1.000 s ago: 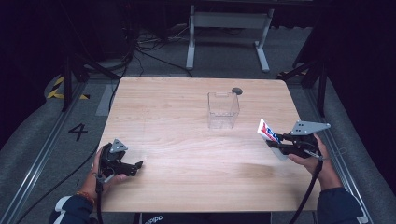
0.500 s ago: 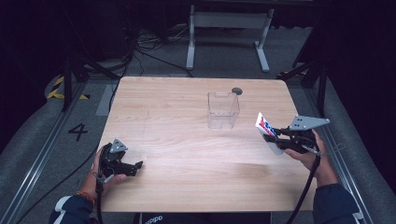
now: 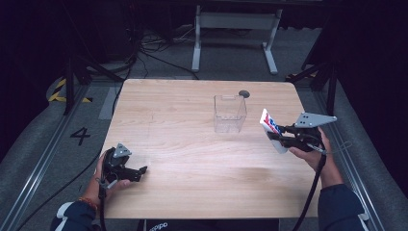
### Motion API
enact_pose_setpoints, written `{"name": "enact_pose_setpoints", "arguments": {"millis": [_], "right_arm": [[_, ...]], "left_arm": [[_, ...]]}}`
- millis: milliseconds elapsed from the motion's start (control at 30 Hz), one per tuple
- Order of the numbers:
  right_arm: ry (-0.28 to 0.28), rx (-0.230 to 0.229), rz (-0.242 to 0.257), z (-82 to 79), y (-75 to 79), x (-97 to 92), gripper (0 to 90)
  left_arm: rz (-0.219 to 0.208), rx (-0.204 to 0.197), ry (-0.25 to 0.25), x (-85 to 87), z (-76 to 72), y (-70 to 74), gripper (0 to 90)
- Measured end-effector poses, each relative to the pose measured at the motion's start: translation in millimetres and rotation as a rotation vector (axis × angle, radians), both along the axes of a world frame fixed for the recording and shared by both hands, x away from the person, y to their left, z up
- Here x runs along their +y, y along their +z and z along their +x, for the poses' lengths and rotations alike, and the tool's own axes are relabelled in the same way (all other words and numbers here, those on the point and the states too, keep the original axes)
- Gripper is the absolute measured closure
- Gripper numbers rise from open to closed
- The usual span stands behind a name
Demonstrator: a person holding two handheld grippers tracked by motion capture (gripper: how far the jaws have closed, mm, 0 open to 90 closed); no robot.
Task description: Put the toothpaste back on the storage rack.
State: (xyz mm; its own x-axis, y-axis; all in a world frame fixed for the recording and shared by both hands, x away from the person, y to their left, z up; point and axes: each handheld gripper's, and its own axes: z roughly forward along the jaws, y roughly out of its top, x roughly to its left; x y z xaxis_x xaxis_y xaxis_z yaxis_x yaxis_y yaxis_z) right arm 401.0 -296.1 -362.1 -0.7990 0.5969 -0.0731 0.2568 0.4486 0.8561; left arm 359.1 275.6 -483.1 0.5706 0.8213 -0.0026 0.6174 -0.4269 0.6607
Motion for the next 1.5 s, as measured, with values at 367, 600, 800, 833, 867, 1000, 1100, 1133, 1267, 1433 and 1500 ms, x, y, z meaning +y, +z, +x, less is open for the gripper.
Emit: {"name": "enact_pose_setpoints", "arguments": {"millis": [367, 600, 800, 833, 867, 1000, 1100, 1133, 1267, 1433, 1500], "right_arm": [[-0.009, -0.026, 0.011, 9.4, 9.9, 10.1, 67.8], [-0.017, -0.036, 0.038, 13.7, 13.4, 13.0, 68.0], [-0.021, -0.051, 0.051, 17.3, 18.2, 16.2, 68.0], [-0.021, -0.052, 0.053, 17.8, 19.0, 16.8, 68.0], [-0.023, -0.051, 0.057, 18.2, 19.8, 17.4, 68.0], [-0.021, -0.062, 0.061, 21.2, 24.2, 21.0, 68.1], [-0.019, -0.067, 0.066, 23.1, 26.8, 23.7, 68.1], [-0.019, -0.07, 0.068, 24.0, 27.6, 24.6, 68.1], [-0.016, -0.075, 0.073, 27.8, 30.5, 28.7, 68.2], [-0.009, -0.08, 0.072, 31.7, 34.5, 33.6, 68.1], [-0.011, -0.081, 0.079, 33.7, 36.4, 35.8, 68.1]], "left_arm": [[0.0, 0.0, 0.0, 0.0, 0.0, 0.0, 0.2], [0.0, 0.0, 0.0, 0.0, 0.0, 0.0, 0.2], [0.0, 0.0, 0.0, 0.0, 0.0, 0.0, 0.2], [0.0, 0.0, 0.0, 0.0, 0.0, 0.0, 0.2], [0.0, 0.0, 0.0, 0.0, 0.0, 0.0, 0.2], [0.0, 0.0, 0.0, 0.0, 0.0, 0.0, 0.2], [0.0, 0.0, 0.0, 0.0, 0.0, 0.0, 0.2], [0.0, 0.0, 0.0, 0.0, 0.0, 0.0, 0.2], [0.0, 0.0, 0.0, 0.0, 0.0, 0.0, 0.2], [0.0, 0.0, 0.0, 0.0, 0.0, 0.0, 0.2], [0.0, 0.0, 0.0, 0.0, 0.0, 0.0, 0.2]]}}
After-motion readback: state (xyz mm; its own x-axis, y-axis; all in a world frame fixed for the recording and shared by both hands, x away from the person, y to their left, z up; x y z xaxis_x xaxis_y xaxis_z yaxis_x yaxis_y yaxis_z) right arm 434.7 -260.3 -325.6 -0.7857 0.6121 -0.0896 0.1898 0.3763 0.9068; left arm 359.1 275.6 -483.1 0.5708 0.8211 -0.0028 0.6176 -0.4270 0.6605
